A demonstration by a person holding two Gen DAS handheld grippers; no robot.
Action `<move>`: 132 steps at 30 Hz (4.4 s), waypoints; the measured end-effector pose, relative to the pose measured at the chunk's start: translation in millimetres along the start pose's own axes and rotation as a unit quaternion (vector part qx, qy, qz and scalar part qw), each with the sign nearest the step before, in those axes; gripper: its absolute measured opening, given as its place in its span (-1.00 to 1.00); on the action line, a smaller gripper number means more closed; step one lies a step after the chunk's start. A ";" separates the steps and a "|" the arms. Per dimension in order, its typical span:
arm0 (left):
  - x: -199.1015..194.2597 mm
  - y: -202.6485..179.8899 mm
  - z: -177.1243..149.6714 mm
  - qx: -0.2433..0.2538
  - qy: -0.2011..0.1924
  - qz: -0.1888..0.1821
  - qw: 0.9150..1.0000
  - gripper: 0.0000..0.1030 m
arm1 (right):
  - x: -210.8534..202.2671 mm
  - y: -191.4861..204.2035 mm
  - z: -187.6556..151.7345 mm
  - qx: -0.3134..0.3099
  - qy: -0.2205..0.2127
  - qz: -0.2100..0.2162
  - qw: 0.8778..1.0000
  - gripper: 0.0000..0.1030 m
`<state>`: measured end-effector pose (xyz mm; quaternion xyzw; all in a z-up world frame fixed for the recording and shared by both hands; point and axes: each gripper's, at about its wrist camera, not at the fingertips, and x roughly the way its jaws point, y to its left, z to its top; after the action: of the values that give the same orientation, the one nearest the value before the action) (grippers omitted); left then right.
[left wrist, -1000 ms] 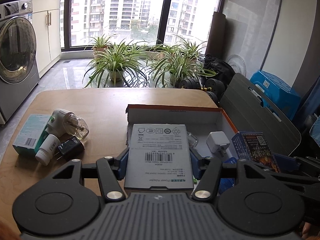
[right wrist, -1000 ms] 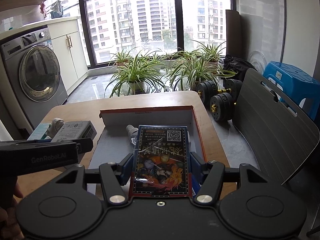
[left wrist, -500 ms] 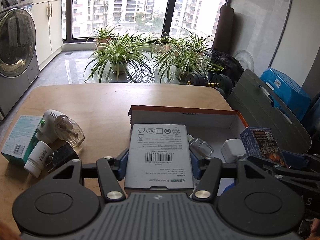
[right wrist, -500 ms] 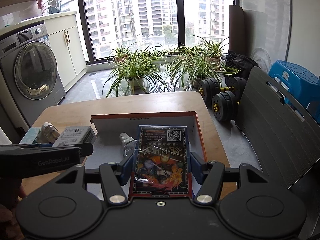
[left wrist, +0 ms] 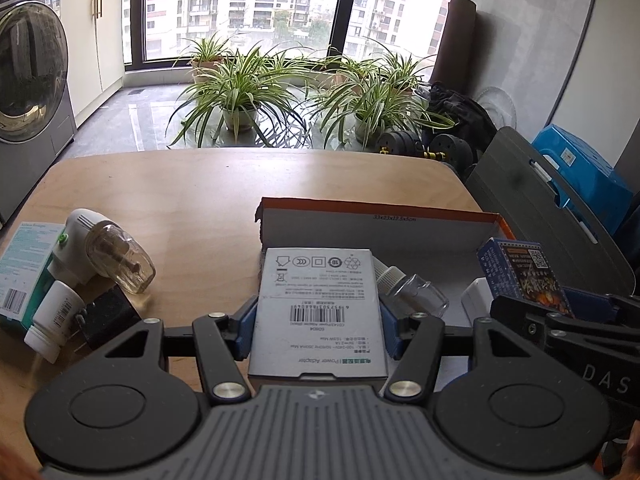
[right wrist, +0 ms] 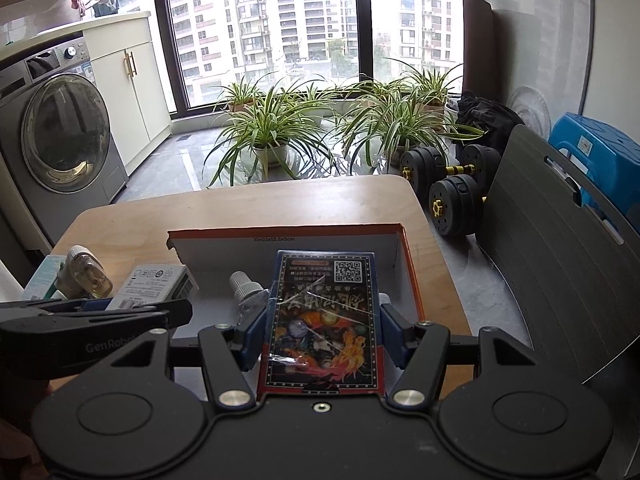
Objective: Organize rigid objects
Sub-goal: 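Lower the card pack into the box with right tool while left tool holds the white box above, then open left tool to drop the white box while right tool releases the card pack, then withdraw both tools toward the teal box and glass-bottle diffuser, then grasp the teal bandage box with left tool while right tool grasps the glass-bottle diffuser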
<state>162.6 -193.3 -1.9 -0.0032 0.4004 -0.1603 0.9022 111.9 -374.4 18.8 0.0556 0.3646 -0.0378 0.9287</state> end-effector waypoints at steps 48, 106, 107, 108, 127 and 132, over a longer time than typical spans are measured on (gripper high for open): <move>-16.8 11.8 0.4 -0.002 -0.006 0.029 1.000 0.77 | -26.9 19.8 8.0 0.008 -0.043 -0.005 0.999 0.60; -37.6 200.4 -13.0 -0.076 0.002 0.131 0.988 0.85 | -25.4 155.3 -36.3 -0.087 0.017 0.073 0.993 0.69; -32.3 202.6 -10.4 -0.070 0.007 0.133 0.989 0.85 | -24.2 155.3 -35.4 -0.088 0.017 0.073 0.993 0.69; -27.2 205.3 -8.4 -0.066 0.011 0.133 0.989 0.85 | -23.1 155.5 -34.2 -0.089 0.017 0.072 0.993 0.69; 2.4 221.5 -2.4 -0.003 -0.008 0.094 0.996 0.39 | 32.1 186.3 4.1 -0.153 0.021 0.127 0.980 0.69; -9.7 232.0 -10.0 -0.027 -0.012 0.089 0.996 0.39 | 65.4 214.2 24.2 -0.216 0.035 0.155 0.963 0.69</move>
<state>215.7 30.9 -32.8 0.0065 0.3928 -0.0682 0.9171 199.8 -167.2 8.1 -0.0892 0.3836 0.1885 0.8996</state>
